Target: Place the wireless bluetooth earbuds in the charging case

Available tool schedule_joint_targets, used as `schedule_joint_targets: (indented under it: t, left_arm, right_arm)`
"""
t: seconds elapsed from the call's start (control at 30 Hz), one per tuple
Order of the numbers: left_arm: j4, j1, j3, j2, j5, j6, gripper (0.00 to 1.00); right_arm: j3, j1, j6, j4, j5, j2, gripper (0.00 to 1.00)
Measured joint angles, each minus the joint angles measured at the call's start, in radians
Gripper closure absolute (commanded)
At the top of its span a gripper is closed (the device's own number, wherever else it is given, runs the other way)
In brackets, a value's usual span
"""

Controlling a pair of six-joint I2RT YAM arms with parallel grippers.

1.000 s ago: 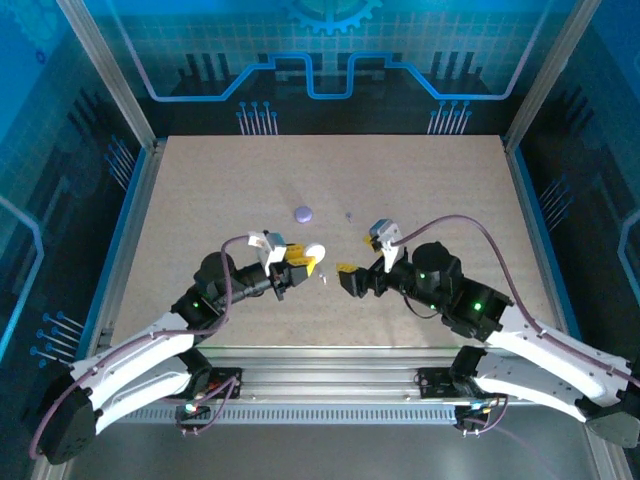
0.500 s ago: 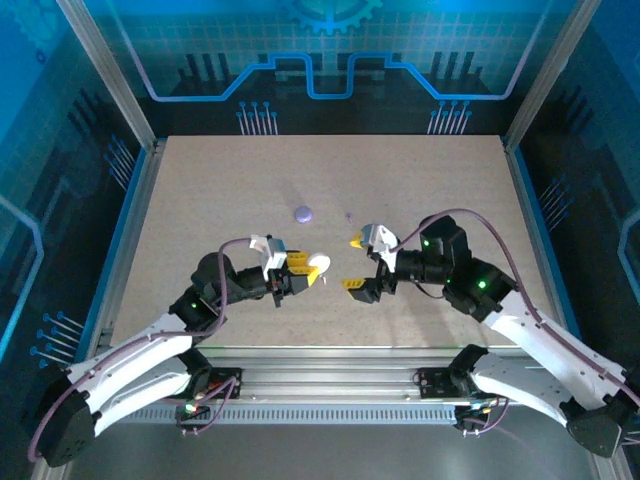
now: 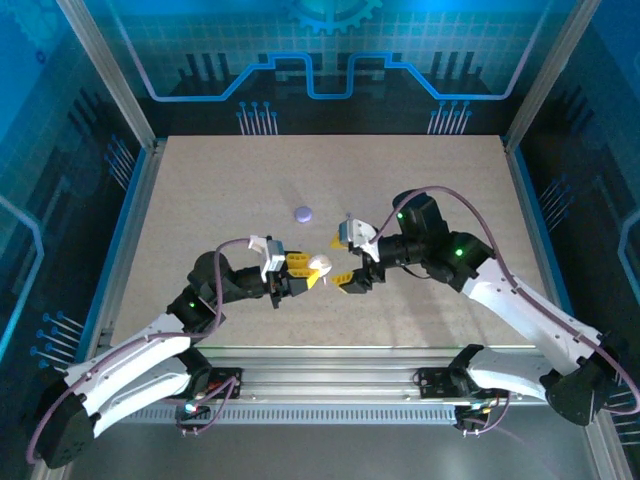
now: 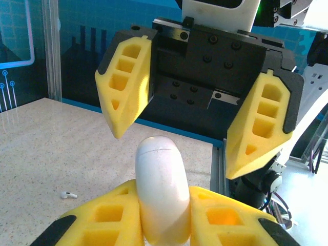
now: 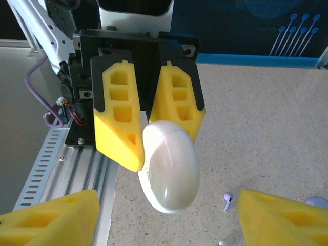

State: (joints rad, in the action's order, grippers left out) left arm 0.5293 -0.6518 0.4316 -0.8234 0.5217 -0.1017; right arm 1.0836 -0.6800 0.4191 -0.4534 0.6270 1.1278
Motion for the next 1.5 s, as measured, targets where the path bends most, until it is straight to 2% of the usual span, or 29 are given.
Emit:
schedule_joint_targets:
  t: [0.57, 0.73, 1.07, 1.13, 1.23, 1.33, 1.4, 1.43, 1.5]
  left_arm:
    - [0.021, -0.001, 0.000, 0.008, 0.008, 0.004, 0.77]
    - [0.022, -0.003, 0.000, 0.008, 0.012, 0.005, 0.77]
    - [0.029, -0.008, 0.000, 0.009, 0.026, 0.012, 0.77]
    - [0.030, -0.008, 0.000, 0.010, 0.028, 0.019, 0.76]
    - [0.030, -0.011, 0.000, 0.009, 0.029, 0.024, 0.70]
    - [0.029, -0.011, 0.000, 0.006, 0.025, 0.029, 0.49]
    - [0.017, -0.011, 0.002, 0.005, 0.025, 0.032, 0.39]
    - [0.005, -0.011, 0.006, 0.005, 0.025, 0.037, 0.36]
    - [-0.040, -0.011, 0.023, 0.005, 0.024, 0.061, 0.36]
  right_arm:
    - [0.095, 0.025, 0.106, -0.123, 0.178, 0.130, 0.55]
    - [0.114, 0.029, 0.119, -0.141, 0.205, 0.159, 0.60]
    - [0.144, 0.039, 0.144, -0.172, 0.236, 0.184, 0.81]
    - [0.149, 0.040, 0.147, -0.182, 0.240, 0.185, 0.82]
    - [0.151, 0.040, 0.151, -0.190, 0.240, 0.185, 0.84]
    - [0.154, 0.040, 0.155, -0.192, 0.237, 0.185, 0.85]
    - [0.155, 0.040, 0.160, -0.199, 0.219, 0.183, 0.85]
    - [0.155, 0.039, 0.163, -0.206, 0.204, 0.180, 0.85]
    - [0.155, 0.038, 0.170, -0.222, 0.166, 0.168, 0.85]
